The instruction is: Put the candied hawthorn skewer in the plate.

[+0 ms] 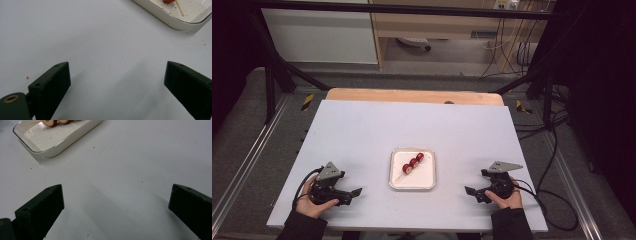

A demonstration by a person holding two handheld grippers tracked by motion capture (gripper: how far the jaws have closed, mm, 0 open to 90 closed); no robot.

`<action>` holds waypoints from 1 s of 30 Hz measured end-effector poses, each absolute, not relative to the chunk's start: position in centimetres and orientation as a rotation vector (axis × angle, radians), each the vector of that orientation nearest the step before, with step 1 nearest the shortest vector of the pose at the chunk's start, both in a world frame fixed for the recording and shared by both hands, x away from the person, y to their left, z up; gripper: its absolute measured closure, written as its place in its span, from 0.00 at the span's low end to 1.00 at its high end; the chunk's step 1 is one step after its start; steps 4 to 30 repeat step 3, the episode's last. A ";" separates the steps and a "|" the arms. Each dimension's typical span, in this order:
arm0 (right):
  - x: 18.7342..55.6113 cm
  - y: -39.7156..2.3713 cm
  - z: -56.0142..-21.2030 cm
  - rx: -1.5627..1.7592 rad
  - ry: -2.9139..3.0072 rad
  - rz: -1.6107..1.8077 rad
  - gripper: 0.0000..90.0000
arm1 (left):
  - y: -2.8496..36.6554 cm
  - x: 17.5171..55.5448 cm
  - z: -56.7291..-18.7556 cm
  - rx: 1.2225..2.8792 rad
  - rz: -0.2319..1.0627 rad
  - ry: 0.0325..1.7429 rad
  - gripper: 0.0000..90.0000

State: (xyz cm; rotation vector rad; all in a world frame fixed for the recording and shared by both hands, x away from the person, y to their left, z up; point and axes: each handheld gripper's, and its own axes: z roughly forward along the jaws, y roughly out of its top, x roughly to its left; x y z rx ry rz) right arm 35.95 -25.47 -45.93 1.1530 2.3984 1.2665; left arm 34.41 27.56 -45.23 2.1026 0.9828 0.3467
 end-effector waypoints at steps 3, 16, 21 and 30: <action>35.9 -25.5 -45.9 1.151 2.400 1.261 0.01 | 27.5 34.4 -45.2 2.102 0.350 0.981 0.08; 35.9 -25.5 -45.9 1.151 2.400 1.261 0.01 | 27.5 34.4 -45.2 2.102 0.350 0.981 0.08; 35.9 -25.5 -45.9 1.151 2.400 1.261 0.01 | 27.5 34.4 -45.2 2.102 0.350 0.981 0.08; 35.9 -25.5 -45.9 1.151 2.400 1.261 0.01 | 27.5 34.4 -45.2 2.102 0.350 0.981 0.08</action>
